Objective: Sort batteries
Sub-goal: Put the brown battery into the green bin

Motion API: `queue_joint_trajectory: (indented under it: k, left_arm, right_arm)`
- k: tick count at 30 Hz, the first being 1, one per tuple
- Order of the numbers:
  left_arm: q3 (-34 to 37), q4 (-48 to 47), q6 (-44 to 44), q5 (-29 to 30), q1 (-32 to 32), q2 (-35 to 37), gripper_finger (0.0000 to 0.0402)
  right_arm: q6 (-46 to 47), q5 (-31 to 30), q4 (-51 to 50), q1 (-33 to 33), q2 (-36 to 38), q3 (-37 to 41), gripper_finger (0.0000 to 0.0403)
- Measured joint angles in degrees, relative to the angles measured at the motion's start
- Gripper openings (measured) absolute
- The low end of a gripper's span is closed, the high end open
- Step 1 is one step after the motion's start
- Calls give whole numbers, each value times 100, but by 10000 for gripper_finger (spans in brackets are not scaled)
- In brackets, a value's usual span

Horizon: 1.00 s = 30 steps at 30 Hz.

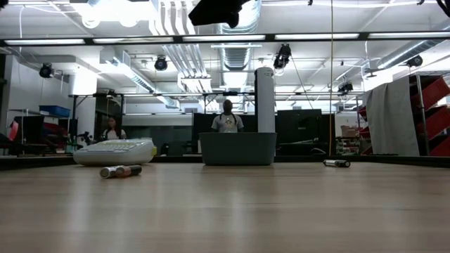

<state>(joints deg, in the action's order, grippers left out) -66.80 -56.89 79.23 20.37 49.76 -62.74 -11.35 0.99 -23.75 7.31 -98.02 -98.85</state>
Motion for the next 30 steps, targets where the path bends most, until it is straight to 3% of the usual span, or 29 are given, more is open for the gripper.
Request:
queue_joint_trajectory:
  k: [6, 12, 20, 30]
  left_arm:
    - [-827, -1430, -646, 1386, -294, -59, 153]
    - [-956, -1619, -1668, 2197, -893, 56, 153]
    - [-684, -1563, -2520, 2159, -1928, 217, 153]
    - [-513, -1018, -3440, 1411, -2704, 223, 153]
  right_arm:
    - [518, -7, -2, 105, 0, -4, 106]
    - [1351, 1, -179, 253, 22, -8, 108]
    - [2160, -52, -1496, 706, 189, -13, 126]
    - [2903, -163, -3467, 1392, 559, -15, 121]
